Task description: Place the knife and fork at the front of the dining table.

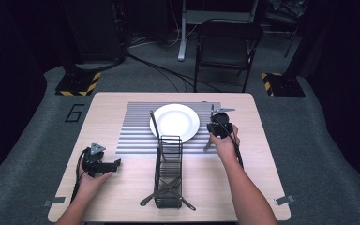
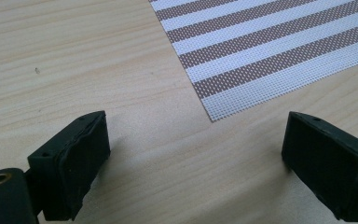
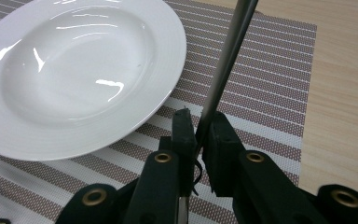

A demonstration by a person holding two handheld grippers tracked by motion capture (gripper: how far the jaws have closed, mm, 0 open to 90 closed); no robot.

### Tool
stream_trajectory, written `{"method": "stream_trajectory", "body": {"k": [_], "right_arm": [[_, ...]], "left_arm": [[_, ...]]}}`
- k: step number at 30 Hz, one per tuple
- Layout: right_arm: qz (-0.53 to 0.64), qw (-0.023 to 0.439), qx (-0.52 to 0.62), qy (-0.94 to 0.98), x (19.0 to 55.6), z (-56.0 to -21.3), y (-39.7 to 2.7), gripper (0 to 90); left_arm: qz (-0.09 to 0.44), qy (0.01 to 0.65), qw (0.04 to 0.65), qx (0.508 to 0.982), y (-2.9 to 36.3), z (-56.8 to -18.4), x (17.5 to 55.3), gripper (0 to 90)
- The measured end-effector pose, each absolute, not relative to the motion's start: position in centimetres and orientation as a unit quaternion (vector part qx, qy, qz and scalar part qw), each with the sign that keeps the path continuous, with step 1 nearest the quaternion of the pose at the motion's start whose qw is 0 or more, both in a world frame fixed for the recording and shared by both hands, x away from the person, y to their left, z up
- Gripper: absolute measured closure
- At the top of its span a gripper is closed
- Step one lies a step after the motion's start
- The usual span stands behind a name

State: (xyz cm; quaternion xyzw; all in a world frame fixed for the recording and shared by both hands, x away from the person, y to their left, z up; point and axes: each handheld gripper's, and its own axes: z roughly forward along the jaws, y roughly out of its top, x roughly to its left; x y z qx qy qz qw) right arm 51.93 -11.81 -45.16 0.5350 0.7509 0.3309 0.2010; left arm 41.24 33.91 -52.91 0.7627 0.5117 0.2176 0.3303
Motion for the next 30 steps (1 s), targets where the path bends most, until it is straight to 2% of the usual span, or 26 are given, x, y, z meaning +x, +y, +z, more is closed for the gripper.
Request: {"method": "stream_trajectory", "body": {"k": [5, 16, 30], "right_arm": [[0.332, 0.201, 0.548, 0.741, 52.4, -45.6, -11.7, 83.6], [0.366, 0.142, 0.620, 0.680, 54.0, -47.0, -12.6, 86.6], [0.349, 0.112, 0.665, 0.650, 55.4, -47.5, -12.6, 87.5]], "left_arm": [[0.219, 0.512, 0.331, 0.762, 33.9, -52.9, 41.2, 7.4], [0.219, 0.511, 0.331, 0.762, 33.9, -52.9, 41.2, 7.4], [0.217, 0.511, 0.332, 0.763, 33.9, -52.9, 41.2, 7.4]]}}
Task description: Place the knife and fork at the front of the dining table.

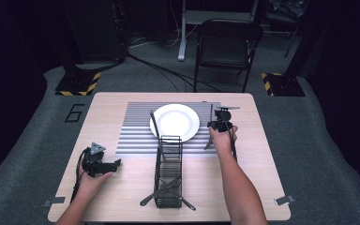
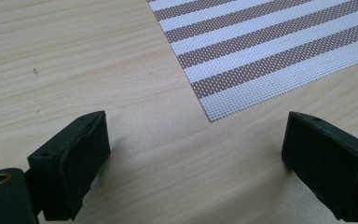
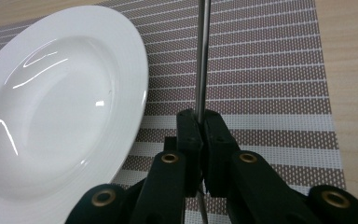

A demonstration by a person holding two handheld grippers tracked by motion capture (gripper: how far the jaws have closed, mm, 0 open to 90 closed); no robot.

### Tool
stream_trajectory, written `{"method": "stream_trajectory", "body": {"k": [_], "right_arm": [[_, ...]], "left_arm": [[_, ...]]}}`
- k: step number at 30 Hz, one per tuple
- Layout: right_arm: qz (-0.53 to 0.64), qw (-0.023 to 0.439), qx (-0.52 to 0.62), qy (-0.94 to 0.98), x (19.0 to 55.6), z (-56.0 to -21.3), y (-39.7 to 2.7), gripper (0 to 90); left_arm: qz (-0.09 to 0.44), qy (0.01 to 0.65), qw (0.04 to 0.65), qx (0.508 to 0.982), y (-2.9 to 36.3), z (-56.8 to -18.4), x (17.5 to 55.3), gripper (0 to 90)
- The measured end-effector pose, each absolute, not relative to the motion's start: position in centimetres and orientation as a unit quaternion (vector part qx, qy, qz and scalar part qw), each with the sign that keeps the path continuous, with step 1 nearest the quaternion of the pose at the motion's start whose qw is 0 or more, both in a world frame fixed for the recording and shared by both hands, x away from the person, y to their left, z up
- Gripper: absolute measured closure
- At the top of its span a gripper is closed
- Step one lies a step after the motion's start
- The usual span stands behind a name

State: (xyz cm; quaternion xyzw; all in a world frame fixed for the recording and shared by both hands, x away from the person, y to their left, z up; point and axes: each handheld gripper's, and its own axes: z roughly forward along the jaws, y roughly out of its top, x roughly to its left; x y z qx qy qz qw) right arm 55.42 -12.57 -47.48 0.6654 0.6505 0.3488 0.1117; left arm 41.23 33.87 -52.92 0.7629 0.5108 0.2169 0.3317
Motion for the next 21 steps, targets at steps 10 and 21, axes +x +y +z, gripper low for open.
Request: {"method": "stream_trajectory", "body": {"k": [10, 21], "right_arm": [[0.356, 0.098, 0.682, 0.631, 56.1, -48.3, -13.2, 87.5], [0.364, 0.105, 0.692, 0.615, 56.7, -49.2, -13.3, 87.4]], "left_arm": [[0.216, 0.508, 0.332, 0.765, 33.8, -52.9, 41.2, 7.4], [0.216, 0.508, 0.333, 0.765, 33.8, -52.9, 41.2, 7.4]]}}
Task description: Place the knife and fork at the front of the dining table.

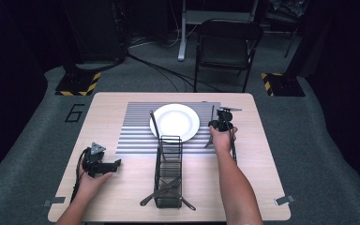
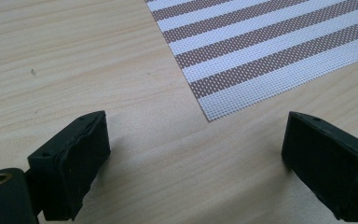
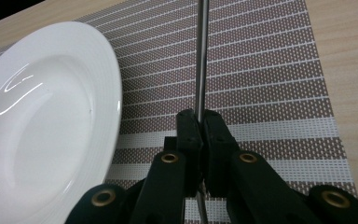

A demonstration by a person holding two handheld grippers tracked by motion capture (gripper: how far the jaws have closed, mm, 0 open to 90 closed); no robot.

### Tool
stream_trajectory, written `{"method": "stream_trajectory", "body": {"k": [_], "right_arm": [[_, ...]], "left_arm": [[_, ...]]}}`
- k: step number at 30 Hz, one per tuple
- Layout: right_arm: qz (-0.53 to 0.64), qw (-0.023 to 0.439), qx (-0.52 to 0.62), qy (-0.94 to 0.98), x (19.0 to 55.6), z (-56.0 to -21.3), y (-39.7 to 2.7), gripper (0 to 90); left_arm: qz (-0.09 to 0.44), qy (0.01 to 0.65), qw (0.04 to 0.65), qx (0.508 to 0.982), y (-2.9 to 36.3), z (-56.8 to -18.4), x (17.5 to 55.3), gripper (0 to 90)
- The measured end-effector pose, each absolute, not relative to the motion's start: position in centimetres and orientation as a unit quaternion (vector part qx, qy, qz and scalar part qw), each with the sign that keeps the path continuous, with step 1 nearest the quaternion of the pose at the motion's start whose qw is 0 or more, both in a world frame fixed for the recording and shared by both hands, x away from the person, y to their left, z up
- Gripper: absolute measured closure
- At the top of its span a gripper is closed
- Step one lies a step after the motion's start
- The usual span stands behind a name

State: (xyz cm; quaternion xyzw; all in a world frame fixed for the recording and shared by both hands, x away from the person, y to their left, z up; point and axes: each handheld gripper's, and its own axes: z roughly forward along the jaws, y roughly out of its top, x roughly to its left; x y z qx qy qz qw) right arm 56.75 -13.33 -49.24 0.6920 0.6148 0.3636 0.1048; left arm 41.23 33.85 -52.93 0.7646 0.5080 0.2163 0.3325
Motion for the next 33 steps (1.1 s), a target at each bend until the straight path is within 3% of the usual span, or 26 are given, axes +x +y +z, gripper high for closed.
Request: {"method": "stream_trajectory", "body": {"k": [33], "right_arm": [[0.334, 0.107, 0.708, 0.613, 57.6, -50.7, -12.5, 83.4]], "left_arm": [[0.216, 0.506, 0.334, 0.765, 33.8, -52.9, 41.2, 7.4]]}}
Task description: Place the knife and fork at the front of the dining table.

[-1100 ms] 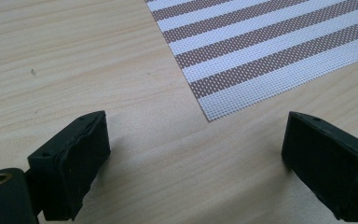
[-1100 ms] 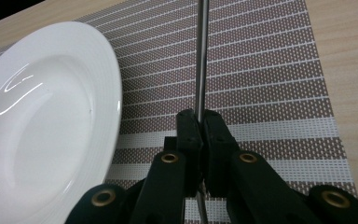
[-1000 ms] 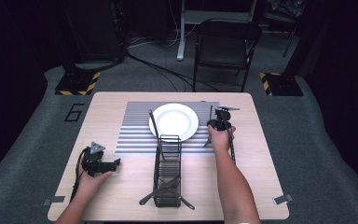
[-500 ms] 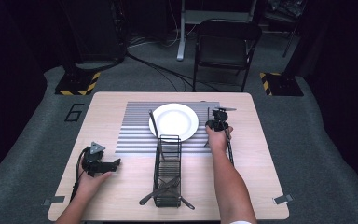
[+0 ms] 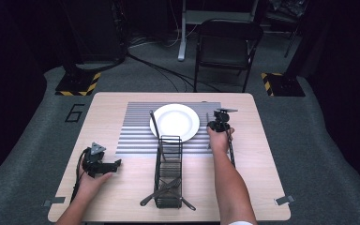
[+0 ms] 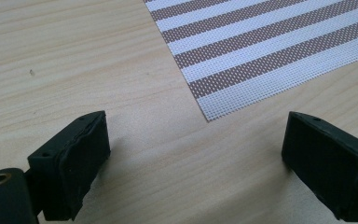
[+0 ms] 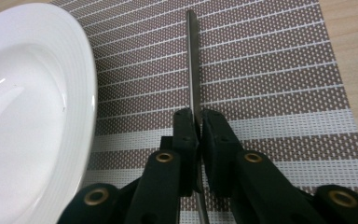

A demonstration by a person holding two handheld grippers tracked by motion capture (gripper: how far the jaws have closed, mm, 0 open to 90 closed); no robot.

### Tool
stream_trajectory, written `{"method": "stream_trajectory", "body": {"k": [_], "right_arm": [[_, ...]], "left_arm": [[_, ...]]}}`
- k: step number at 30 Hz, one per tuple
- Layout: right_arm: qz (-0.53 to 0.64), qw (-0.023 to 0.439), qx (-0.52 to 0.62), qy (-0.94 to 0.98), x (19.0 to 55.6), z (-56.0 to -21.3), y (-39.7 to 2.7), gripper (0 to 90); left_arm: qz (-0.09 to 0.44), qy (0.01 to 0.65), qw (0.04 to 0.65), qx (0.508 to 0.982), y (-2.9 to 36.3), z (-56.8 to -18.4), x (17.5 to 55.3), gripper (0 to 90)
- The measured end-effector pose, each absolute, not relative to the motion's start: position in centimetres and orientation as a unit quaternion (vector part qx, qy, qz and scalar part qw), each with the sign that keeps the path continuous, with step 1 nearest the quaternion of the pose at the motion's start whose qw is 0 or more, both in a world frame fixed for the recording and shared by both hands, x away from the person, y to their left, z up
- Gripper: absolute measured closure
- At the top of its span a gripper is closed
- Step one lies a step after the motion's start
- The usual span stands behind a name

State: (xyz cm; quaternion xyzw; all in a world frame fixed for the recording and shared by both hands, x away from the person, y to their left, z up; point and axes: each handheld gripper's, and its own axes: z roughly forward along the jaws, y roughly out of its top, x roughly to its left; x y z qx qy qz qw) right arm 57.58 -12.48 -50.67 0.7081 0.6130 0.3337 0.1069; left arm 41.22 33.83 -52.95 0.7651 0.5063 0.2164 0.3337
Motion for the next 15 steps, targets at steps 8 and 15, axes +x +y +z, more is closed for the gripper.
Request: {"method": "stream_trajectory", "body": {"k": [8, 15], "right_arm": [[0.328, 0.108, 0.710, 0.613, 57.46, -50.51, -12.60, 83.6], [0.327, 0.119, 0.712, 0.610, 57.37, -50.33, -12.75, 87.2]], "left_arm": [[0.217, 0.506, 0.334, 0.765, 33.83, -52.95, 41.22, 7.4], [0.217, 0.506, 0.334, 0.765, 33.83, -52.95, 41.22, 7.4]]}}
